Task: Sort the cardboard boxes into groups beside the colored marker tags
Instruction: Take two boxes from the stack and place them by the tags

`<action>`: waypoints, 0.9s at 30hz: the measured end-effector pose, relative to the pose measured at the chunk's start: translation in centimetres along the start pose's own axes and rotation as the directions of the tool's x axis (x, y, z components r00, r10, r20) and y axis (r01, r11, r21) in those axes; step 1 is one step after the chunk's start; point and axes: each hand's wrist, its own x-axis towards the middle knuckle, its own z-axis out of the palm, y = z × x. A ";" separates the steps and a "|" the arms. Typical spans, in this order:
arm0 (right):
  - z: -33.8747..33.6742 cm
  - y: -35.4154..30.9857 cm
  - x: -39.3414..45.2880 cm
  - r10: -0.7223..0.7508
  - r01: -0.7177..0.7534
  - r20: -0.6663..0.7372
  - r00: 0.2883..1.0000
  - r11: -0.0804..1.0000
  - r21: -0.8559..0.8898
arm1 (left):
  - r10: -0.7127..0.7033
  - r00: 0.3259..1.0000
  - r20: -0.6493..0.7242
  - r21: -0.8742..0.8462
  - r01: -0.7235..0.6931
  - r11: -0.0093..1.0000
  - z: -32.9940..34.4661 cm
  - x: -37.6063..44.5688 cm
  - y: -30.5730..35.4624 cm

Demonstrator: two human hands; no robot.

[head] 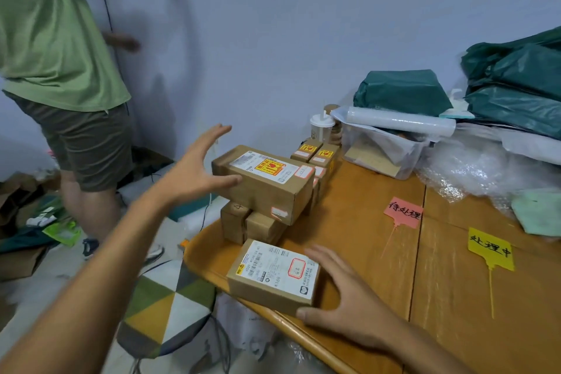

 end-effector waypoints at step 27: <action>-1.5 0.3 -6.6 0.250 -0.193 -0.373 0.894 0.964 0.184 | 0.188 0.968 -0.165 0.274 -0.138 0.952 4.8 -4.7 4.7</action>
